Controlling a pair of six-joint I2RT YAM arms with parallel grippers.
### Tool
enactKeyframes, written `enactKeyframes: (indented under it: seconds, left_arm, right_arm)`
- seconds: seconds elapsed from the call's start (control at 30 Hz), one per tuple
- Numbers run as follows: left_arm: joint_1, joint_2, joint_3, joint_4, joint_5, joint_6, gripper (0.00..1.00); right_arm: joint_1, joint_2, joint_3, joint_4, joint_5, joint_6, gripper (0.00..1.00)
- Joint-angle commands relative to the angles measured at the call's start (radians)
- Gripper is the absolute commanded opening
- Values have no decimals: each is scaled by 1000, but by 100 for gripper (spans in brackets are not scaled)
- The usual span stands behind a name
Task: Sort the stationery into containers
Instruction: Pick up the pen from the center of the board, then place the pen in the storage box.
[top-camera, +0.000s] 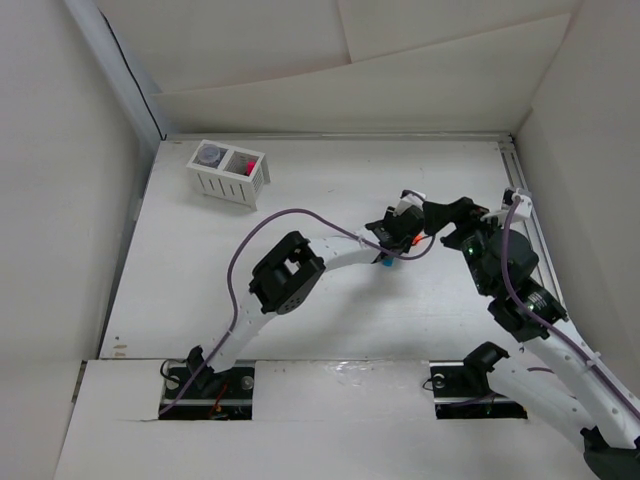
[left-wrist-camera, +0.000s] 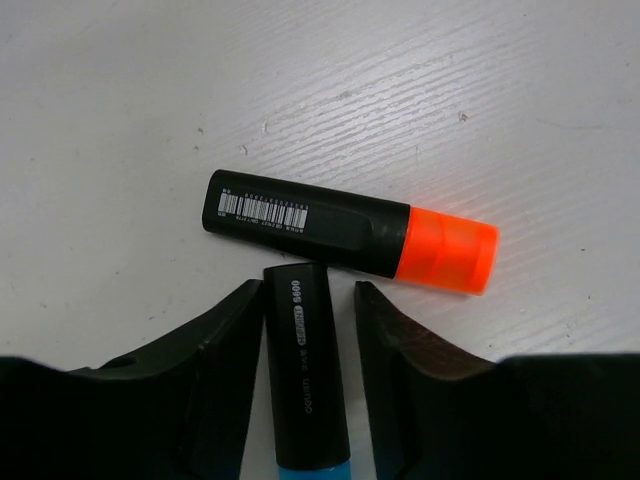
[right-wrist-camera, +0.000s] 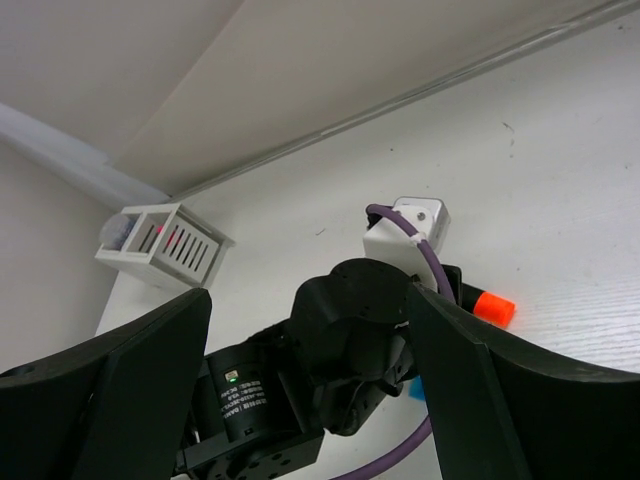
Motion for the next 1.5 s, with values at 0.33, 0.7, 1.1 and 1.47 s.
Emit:
enactKeyframes:
  seconds: [0.33, 0.7, 1.1, 1.47]
  left_arm:
    - [0, -135, -134, 41, -56, -11, 4]
    - [63, -561, -460, 150, -143, -97, 1]
    - [549, -771, -463, 201, -98, -181, 5]
    - [732, -578, -222, 168, -223, -73, 4]
  right_arm:
    - [-4, 10, 12, 71, -29, -14, 85]
    - [-4, -16, -34, 132, -55, -5, 84]
    - [-4, 121, -105, 221, -86, -16, 49]
    - [-4, 121, -105, 221, -115, -25, 23]
